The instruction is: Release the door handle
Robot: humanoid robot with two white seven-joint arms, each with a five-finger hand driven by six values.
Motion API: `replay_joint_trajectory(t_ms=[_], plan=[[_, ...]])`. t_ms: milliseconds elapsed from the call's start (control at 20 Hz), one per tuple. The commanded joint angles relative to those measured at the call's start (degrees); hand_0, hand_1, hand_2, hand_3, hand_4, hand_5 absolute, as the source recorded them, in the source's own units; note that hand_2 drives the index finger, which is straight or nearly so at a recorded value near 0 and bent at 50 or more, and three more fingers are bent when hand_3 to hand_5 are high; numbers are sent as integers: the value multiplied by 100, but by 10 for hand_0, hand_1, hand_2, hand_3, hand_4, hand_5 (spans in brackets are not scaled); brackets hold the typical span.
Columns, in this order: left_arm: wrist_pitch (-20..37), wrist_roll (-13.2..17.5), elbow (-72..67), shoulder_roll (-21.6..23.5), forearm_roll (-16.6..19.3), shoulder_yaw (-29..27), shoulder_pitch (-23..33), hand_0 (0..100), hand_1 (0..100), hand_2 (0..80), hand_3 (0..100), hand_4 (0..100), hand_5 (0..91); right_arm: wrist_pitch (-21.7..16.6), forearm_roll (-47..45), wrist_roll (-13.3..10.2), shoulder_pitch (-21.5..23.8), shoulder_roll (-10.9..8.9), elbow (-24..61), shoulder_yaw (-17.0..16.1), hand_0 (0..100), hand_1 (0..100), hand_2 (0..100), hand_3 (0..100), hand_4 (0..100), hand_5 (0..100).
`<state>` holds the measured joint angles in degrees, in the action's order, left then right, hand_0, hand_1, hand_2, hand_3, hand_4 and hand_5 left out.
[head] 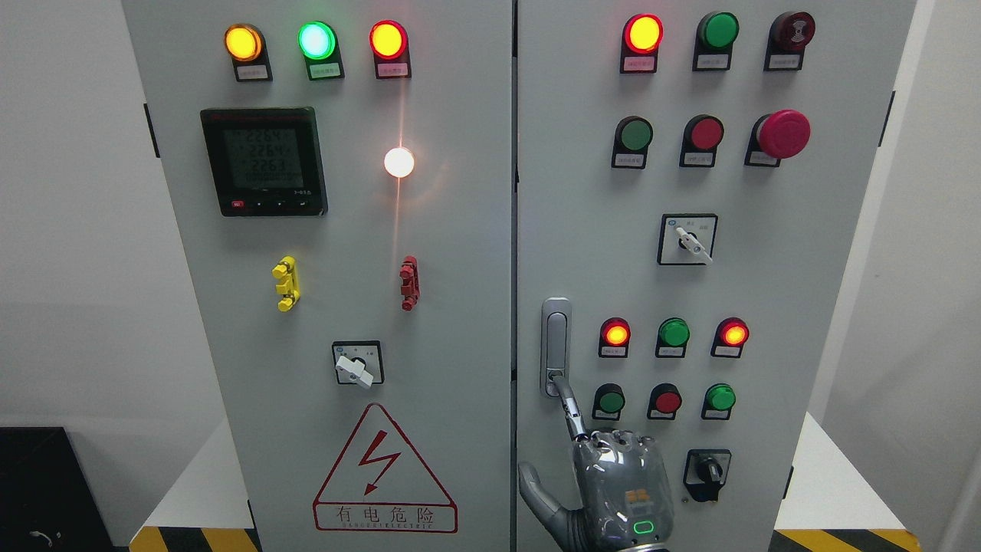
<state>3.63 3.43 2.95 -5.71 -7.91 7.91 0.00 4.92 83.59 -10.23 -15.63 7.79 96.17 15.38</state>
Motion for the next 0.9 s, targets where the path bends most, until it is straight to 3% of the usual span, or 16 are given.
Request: replay_joint_trajectory(t_ms=[0,100,851], plan=[[-3,-1,-5,0,0,0,105,120,556,0,0,0,0,9,0,39,-1,-6,-98,0,338,164,0,1000,982,1000],[-3,-1,-5,0,0,0,105,120,556,0,0,0,0,70,0,144,-1,-6,-98,0,339,167,0,1000,983,1000],[-3,-1,4,0,0,0,105,120,556,0,0,0,0,106,0,153,8,3,-90,79,336,169,0,1000,986,1000]])
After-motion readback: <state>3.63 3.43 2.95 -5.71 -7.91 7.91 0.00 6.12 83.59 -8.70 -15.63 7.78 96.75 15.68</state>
